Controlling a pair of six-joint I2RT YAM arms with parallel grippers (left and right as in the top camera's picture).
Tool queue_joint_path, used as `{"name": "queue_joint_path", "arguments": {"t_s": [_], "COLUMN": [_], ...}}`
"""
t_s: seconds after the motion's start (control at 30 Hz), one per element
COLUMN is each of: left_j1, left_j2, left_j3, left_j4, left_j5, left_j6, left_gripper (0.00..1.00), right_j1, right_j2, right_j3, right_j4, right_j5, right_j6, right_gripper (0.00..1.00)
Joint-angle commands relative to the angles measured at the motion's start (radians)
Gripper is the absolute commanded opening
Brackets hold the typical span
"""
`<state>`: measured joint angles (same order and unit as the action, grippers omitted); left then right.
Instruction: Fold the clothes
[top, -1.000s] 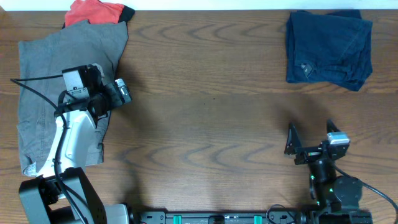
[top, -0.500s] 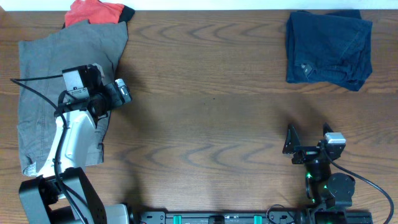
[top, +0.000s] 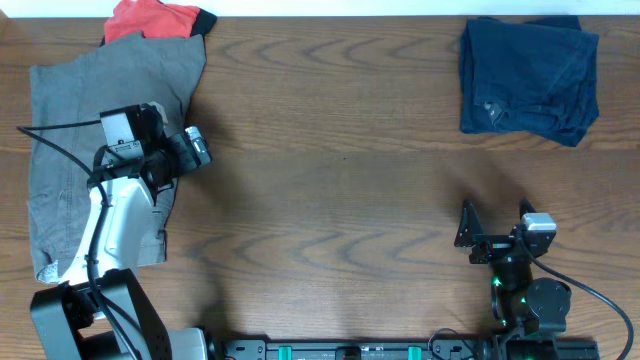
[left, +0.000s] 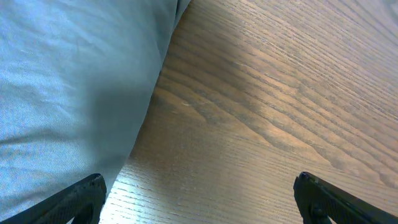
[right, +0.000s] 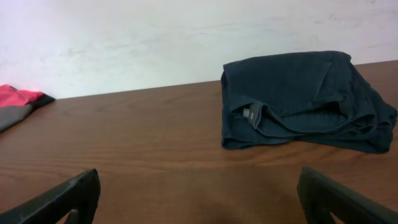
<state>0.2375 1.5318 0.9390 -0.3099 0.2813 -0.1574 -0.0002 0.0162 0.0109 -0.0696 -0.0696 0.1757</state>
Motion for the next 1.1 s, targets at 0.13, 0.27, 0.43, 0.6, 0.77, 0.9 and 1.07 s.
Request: {"name": "queue_joint_path", "arguments": {"t_s": [0.13,0.27,0.43,0.6,0.77,0.9,1.07], "left_j1": [0.002,0.002,0.003,0.001,-0.014,-0.059,-0.095], "left_j2": [0.004,0.004,-0.042,-0.171,-0.413,-0.661,-0.95], "left_j3": [-0.006,-0.006,-0.008,-0.042,-0.164,-0.327,-0.506], "left_j4": [-0.002,-0.002,-0.003,-0.002,0.009,0.074,0.142], "left_j5": [-0.003,-0.003,-0.003,-0.003,-0.002,-0.003,-0.006], "left_j6": [0.002,0.002,0.002,0.003,0.104,0.235,0.284], "left_gripper": [0.98,0.98,0.98,0.98,0.98,0.98,0.98], "right_j1": [0.01,0.01,0.01,0.01,0.01,0.01,0.01], "right_j2": [-0.011,-0.011,-0.011,-0.011,-0.011,-0.011,-0.011], "right_j3": [-0.005,-0.006,-0.006,-0.006,-0.006,-0.005,-0.006], "right_j4": [0.002,0.002,0.002,0.002,0.002,0.002,0.002], "right_j5": [0.013,0.013,0.013,0.013,0.013,0.013,0.013], "right_j6": [0.011,0.011,0.011,0.011,0.011,0.011,0.011], "right_gripper": [0.99,0.99,0.99,0.99,0.99,0.99,0.99]}}
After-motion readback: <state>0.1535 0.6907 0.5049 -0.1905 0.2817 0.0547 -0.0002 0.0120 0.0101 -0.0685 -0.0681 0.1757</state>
